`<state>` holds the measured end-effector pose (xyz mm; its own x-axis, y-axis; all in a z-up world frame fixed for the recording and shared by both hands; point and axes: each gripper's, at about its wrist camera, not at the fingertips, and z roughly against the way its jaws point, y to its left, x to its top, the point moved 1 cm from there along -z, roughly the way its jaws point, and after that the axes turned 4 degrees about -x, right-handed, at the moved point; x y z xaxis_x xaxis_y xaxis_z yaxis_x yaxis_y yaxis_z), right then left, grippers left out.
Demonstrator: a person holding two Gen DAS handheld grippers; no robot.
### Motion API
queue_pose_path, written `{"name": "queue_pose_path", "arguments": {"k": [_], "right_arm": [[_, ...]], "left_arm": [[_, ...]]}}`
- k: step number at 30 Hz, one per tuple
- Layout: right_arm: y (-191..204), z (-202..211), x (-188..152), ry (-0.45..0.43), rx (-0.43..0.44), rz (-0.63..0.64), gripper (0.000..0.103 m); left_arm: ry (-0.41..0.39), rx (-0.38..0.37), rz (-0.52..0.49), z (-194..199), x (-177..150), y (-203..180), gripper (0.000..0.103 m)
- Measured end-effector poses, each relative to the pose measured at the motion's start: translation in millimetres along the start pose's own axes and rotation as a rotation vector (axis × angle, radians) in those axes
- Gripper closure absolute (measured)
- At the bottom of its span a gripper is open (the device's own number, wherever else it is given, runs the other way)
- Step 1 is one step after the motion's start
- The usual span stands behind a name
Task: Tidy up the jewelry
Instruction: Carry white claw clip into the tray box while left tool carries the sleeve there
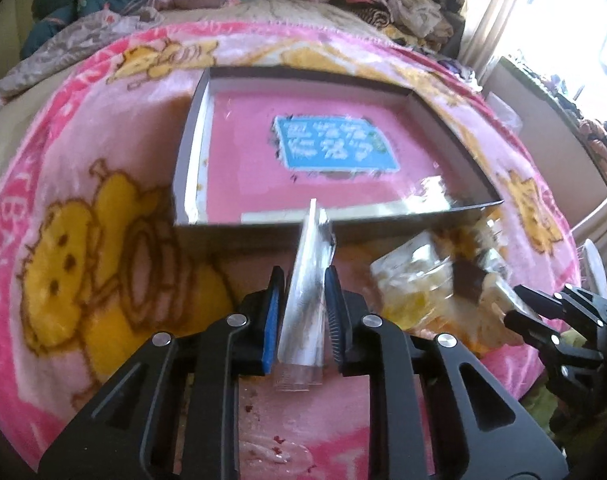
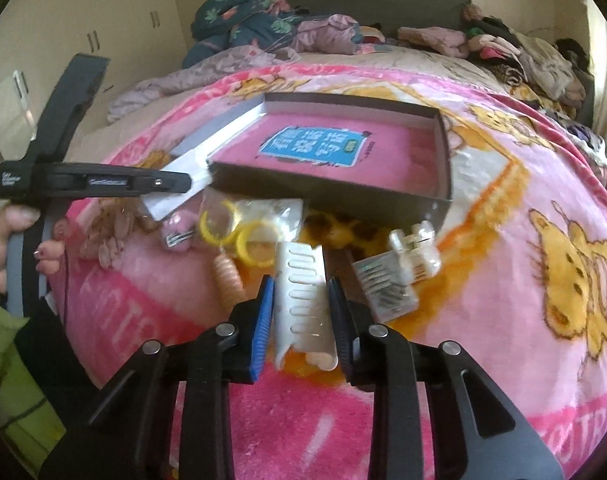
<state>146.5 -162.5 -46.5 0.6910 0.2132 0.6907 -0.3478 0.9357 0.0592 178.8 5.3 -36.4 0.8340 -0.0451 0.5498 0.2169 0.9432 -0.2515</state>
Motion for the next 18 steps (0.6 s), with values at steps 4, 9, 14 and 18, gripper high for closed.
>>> {"name": "queue_pose_path", "arguments": {"k": [4, 9, 14, 18], "right_arm": [[-8, 7, 9, -0.014, -0.001, -0.024, 0.077], [-17, 15, 21, -0.042, 0.002, -0.049, 0.077], [-27, 11, 38, -0.055, -0.007, -0.076, 0.077], [-35, 5, 51, -0.067, -0.02, -0.097, 0.077]], "left_arm": [[-0.024, -0.006, -0.013, 11, 8, -7, 0.09], [-0.073, -0.01, -0.027, 27, 21, -14, 0.091], [-0.1, 0.011, -0.026, 28, 41, -12, 0.091], [-0.106, 0.024, -0.001, 21, 52, -2, 0.09]]}}
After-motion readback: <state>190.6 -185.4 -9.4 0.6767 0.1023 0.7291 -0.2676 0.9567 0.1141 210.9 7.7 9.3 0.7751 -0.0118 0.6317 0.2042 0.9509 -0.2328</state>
